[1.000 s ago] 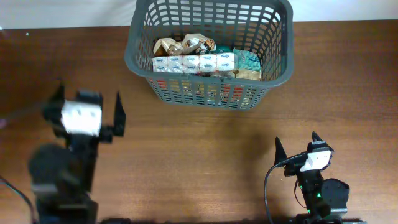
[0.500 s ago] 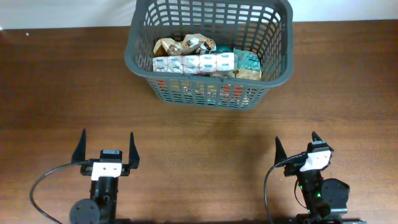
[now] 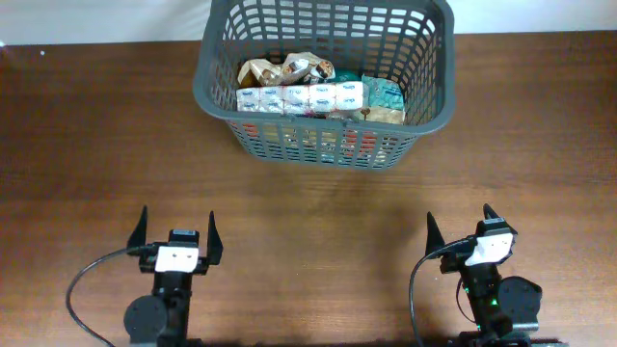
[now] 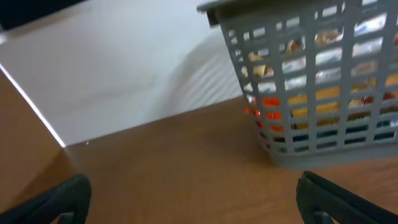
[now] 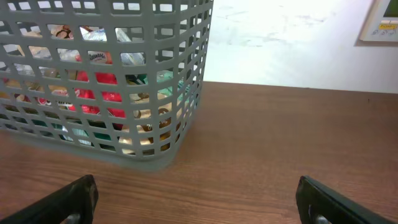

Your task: Pack container

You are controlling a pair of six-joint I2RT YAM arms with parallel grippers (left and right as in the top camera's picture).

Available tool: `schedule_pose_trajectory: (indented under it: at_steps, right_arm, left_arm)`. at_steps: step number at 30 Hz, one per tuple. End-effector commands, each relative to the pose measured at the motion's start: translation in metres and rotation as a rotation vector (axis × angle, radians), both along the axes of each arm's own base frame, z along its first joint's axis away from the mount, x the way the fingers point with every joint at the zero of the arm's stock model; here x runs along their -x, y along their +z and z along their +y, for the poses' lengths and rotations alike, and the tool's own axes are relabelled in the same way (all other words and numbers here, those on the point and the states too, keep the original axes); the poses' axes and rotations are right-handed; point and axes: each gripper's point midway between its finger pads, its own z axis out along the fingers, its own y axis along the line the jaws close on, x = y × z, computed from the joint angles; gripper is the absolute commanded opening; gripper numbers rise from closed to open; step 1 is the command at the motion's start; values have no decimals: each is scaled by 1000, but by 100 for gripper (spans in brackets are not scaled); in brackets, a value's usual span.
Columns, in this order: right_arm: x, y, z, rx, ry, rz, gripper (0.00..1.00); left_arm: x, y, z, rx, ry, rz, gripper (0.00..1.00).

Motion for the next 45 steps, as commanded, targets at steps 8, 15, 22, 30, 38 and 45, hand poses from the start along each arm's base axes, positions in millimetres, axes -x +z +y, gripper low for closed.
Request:
schedule_pose_trajectory:
  at_steps: [8,15,22,30,38,45]
  right_arm:
    - [0,-2,3,-13,11,0,99]
    - [0,-2,3,-13,11,0,99]
    - [0,-2,3,-13,11,0,99]
    - [0,-2,3,-13,11,0,99]
    - [0,-2,3,-13,11,0,99]
    - [0,-2,3,-13,11,0,99]
  left_arm:
    - [-4,-32,0,8,-3,47,99]
    - [-4,-32,0,8,-3,48,99]
    - [-4,-32,0,8,-3,47,99]
    - [-4,-32,0,8,-3,48,99]
    - [-4,-32,0,8,-3,48,99]
    - [-4,-32,0,8,-3,48,99]
